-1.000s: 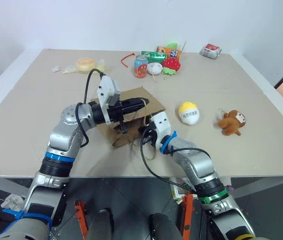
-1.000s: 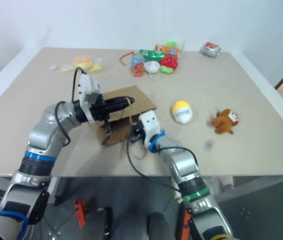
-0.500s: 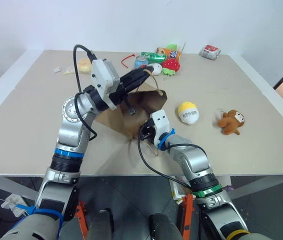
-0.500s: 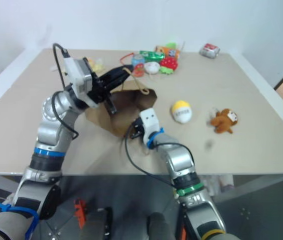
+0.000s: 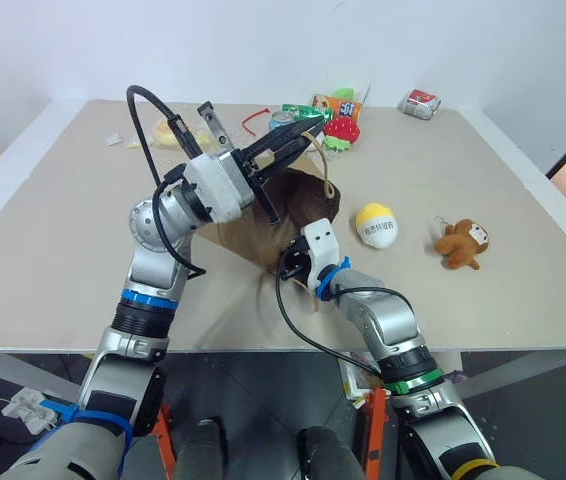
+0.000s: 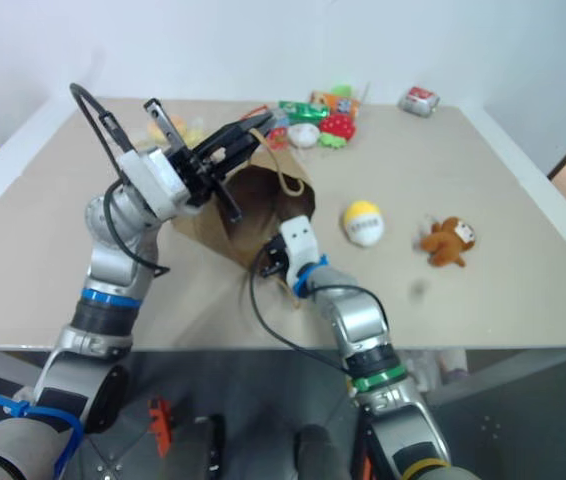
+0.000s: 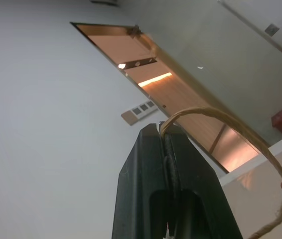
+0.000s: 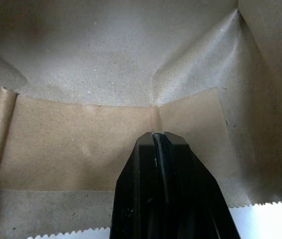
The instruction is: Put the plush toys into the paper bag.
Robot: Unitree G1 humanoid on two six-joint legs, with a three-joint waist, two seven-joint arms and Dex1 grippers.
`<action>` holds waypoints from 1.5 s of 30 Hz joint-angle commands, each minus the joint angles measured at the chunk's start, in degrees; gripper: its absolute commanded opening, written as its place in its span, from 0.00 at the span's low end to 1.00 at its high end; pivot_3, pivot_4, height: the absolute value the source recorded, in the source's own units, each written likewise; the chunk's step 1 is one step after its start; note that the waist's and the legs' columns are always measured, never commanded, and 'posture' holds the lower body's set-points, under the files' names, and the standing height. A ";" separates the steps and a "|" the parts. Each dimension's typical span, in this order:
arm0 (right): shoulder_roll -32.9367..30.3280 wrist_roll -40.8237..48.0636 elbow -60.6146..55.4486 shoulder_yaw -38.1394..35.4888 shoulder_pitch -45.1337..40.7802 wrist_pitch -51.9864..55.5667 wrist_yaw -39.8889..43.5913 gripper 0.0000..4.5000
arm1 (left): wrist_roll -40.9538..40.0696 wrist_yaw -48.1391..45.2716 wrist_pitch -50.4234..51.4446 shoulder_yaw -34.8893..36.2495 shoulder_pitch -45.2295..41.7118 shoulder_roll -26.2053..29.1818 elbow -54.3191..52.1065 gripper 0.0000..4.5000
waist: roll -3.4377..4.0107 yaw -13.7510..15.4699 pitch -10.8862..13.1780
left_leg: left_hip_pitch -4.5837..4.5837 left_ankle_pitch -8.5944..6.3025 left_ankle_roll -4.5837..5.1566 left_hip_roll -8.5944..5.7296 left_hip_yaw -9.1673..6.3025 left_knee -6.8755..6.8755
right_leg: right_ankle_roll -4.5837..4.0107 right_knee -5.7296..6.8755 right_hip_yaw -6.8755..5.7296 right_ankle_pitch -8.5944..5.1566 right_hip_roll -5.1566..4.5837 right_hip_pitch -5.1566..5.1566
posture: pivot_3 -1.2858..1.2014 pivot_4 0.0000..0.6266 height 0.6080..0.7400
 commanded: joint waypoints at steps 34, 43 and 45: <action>-23.27 22.93 -20.80 -40.21 12.45 8.32 5.30 0.62 | -7.21 3.02 5.66 1.86 10.97 3.89 -2.26 0.00 | 0.03 0.12 0.01 | -0.42 0.01 0.02 -0.03 0.05 -0.06 | 0.07 -0.02 -0.01 -0.11 -0.09 -0.40 | 0.52 0.24 1.00; -26.38 12.13 -6.69 -37.47 9.63 2.50 -0.73 0.97 | -7.79 2.58 9.13 1.53 13.53 5.47 -7.58 0.00 | 0.08 -0.03 0.02 | -0.30 0.04 0.06 -0.10 0.07 -0.02 | 0.17 -0.02 0.16 -0.12 -0.05 -0.36 | 0.52 0.24 1.00; -26.16 11.13 -6.01 -36.27 9.94 2.81 -1.06 0.97 | -7.41 2.49 9.16 1.16 14.30 5.55 -8.56 0.00 | 0.08 -0.03 0.02 | -0.30 0.04 0.06 -0.12 0.07 -0.02 | 0.19 -0.02 0.20 -0.13 -0.05 -0.36 | 0.52 0.24 1.00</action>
